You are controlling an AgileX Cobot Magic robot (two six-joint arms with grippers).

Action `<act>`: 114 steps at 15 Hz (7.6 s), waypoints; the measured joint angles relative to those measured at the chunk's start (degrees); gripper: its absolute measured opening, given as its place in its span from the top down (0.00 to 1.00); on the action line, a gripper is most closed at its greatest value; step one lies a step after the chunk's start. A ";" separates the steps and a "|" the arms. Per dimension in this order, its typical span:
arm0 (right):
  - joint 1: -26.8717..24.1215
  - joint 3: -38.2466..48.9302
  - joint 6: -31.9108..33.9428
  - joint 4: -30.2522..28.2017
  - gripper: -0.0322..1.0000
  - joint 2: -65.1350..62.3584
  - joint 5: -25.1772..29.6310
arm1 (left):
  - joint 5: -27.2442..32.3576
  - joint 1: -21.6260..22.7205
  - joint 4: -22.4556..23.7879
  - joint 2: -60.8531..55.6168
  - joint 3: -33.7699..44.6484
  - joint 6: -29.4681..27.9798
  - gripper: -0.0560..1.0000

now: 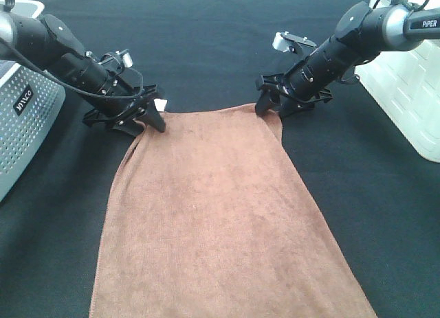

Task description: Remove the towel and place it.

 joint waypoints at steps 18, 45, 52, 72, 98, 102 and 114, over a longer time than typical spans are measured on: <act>0.80 -5.90 -4.47 -10.31 0.97 1.60 -1.26 | -1.72 -0.11 12.95 0.34 -4.81 3.55 0.94; 1.15 -14.50 -10.54 -14.38 0.97 5.50 -29.11 | -35.81 -2.58 9.74 5.90 -10.49 18.39 0.94; 1.15 -14.67 -10.60 -10.37 0.97 9.17 -31.11 | -36.96 -2.86 8.02 11.40 -15.13 18.39 0.94; -0.23 -15.13 -10.60 -3.38 0.36 11.80 -31.91 | -40.16 -2.12 9.40 16.50 -19.54 18.62 0.55; -2.29 -15.30 -9.97 -2.92 0.40 13.24 -31.97 | -33.92 2.75 0.74 15.70 -20.00 14.50 0.46; -2.41 -15.30 -9.97 -2.46 0.40 11.92 -30.14 | -34.26 2.98 1.26 13.01 -20.00 14.50 0.46; -2.81 -15.30 -3.21 -5.10 0.25 -9.28 -5.21 | -18.79 3.04 11.52 -2.29 -20.00 9.91 0.41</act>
